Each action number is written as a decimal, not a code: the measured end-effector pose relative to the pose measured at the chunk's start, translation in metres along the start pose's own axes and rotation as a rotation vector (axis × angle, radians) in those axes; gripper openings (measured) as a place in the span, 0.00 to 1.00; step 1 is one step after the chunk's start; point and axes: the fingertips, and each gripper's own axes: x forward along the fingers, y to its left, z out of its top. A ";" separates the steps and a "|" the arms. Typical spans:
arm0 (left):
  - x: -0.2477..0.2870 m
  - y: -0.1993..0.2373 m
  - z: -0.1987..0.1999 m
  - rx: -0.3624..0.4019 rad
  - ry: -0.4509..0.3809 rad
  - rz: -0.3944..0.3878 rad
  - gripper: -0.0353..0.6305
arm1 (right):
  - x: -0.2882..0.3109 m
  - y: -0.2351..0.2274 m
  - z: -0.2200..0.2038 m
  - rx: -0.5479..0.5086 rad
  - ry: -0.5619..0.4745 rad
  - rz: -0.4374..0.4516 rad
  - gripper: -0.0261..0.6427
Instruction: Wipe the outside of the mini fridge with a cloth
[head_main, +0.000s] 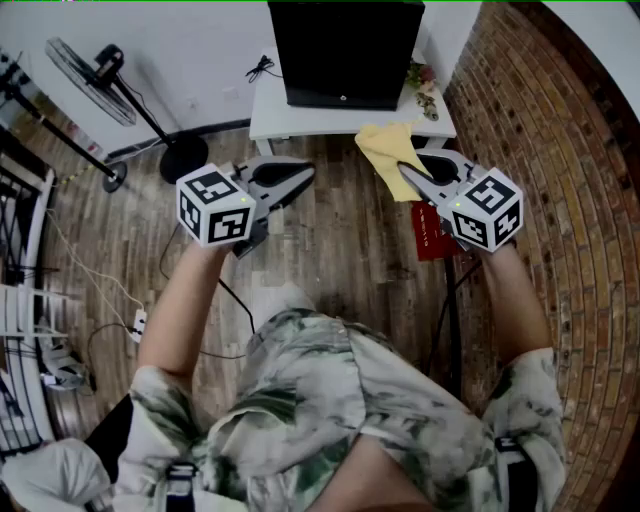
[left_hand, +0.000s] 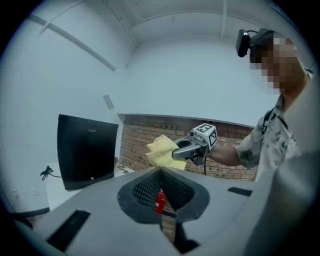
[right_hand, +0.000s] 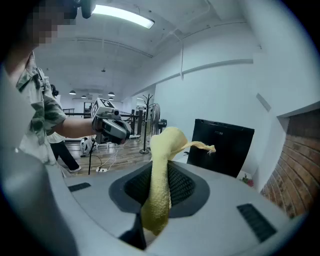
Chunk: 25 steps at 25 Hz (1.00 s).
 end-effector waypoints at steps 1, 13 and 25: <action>0.004 0.004 0.001 0.002 0.003 -0.010 0.09 | 0.004 -0.005 0.001 -0.001 0.005 0.000 0.17; 0.062 0.129 0.061 0.030 0.014 -0.165 0.09 | 0.099 -0.133 0.069 0.022 0.062 -0.016 0.17; 0.092 0.278 0.125 0.069 -0.007 -0.288 0.10 | 0.250 -0.314 0.221 -0.093 0.081 -0.119 0.17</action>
